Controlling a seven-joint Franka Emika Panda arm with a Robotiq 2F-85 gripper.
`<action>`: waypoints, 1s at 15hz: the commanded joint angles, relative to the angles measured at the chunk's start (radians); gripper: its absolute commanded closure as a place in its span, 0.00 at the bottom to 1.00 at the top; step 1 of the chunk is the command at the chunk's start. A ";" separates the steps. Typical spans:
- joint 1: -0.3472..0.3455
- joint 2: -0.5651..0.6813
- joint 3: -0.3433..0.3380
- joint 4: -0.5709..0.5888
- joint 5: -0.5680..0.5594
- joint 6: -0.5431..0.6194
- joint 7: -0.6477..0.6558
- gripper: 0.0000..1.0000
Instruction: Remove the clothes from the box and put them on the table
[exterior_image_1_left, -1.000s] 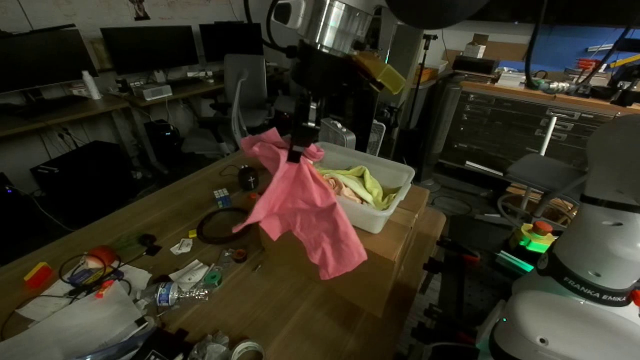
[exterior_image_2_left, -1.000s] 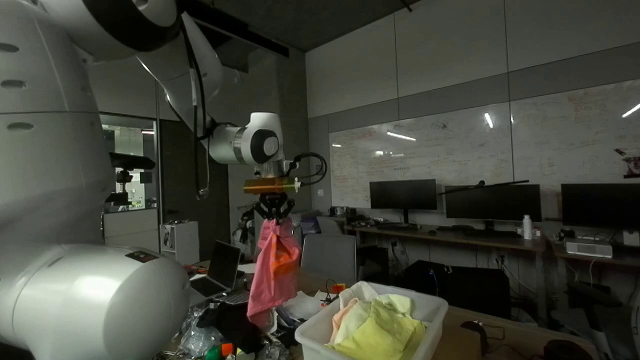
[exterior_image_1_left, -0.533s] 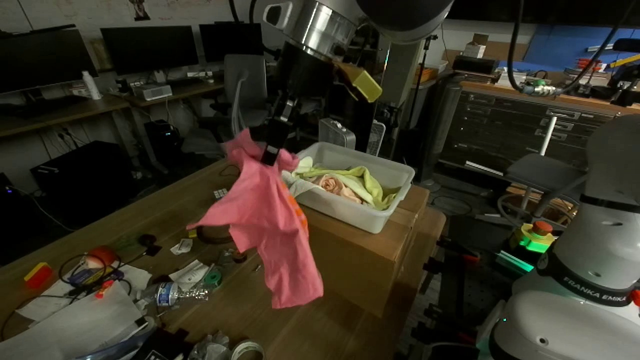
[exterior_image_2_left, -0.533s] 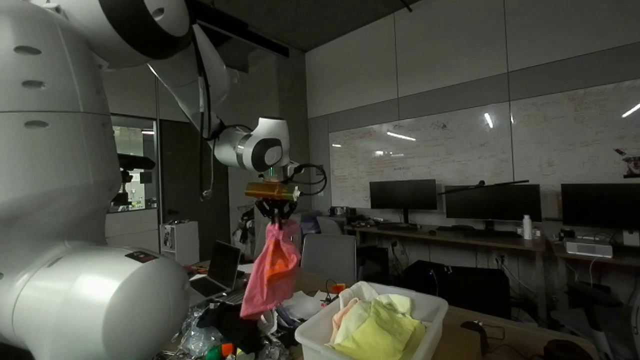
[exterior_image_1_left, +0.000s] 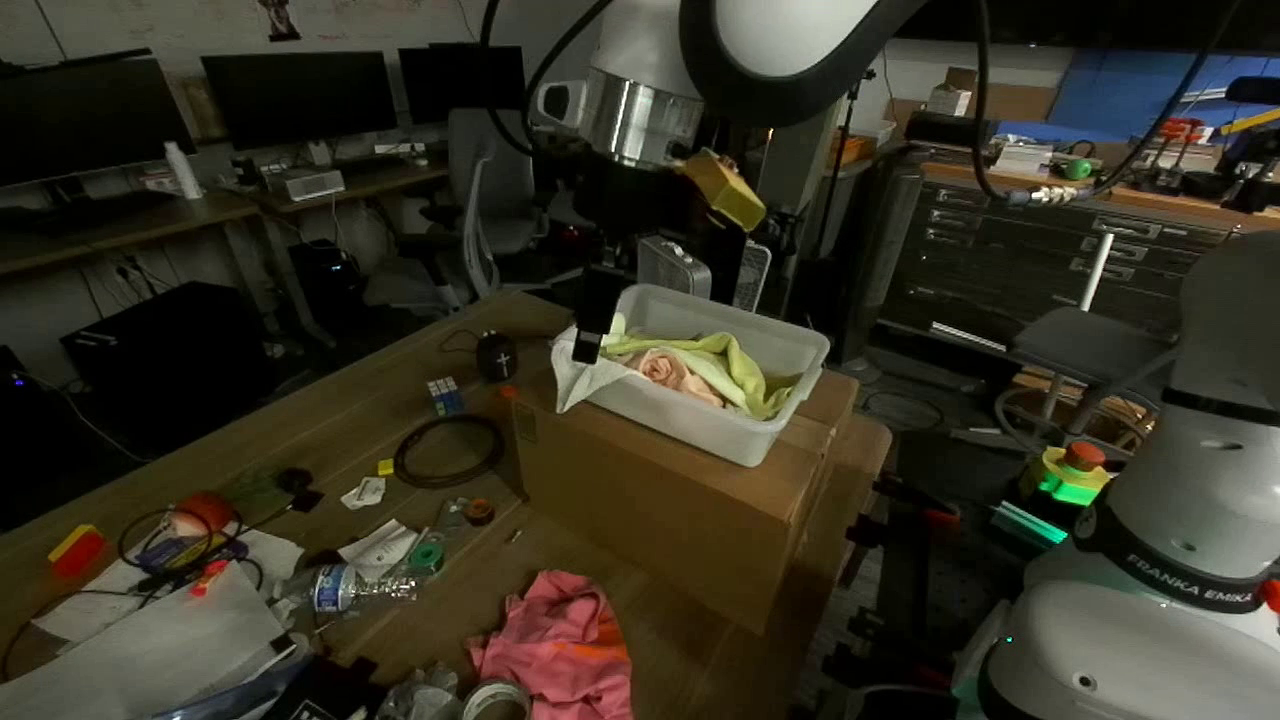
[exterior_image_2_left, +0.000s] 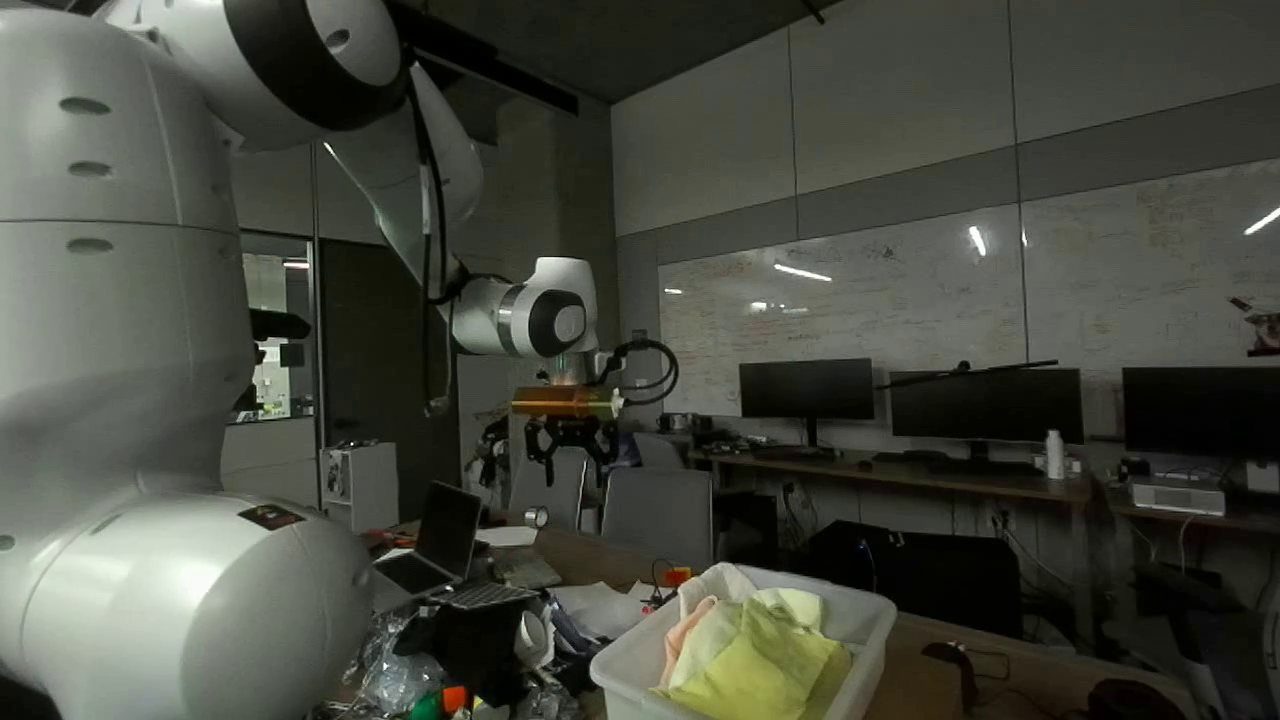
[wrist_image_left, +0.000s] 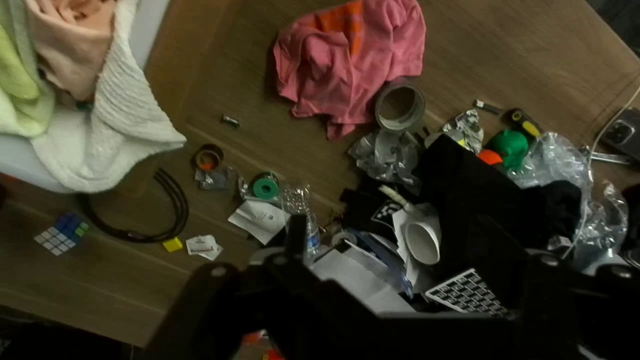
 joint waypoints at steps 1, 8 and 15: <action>-0.069 0.037 -0.014 0.021 -0.063 -0.058 0.045 0.00; -0.194 0.157 -0.092 0.014 -0.034 -0.051 0.028 0.00; -0.265 0.280 -0.123 0.026 -0.061 -0.020 0.071 0.00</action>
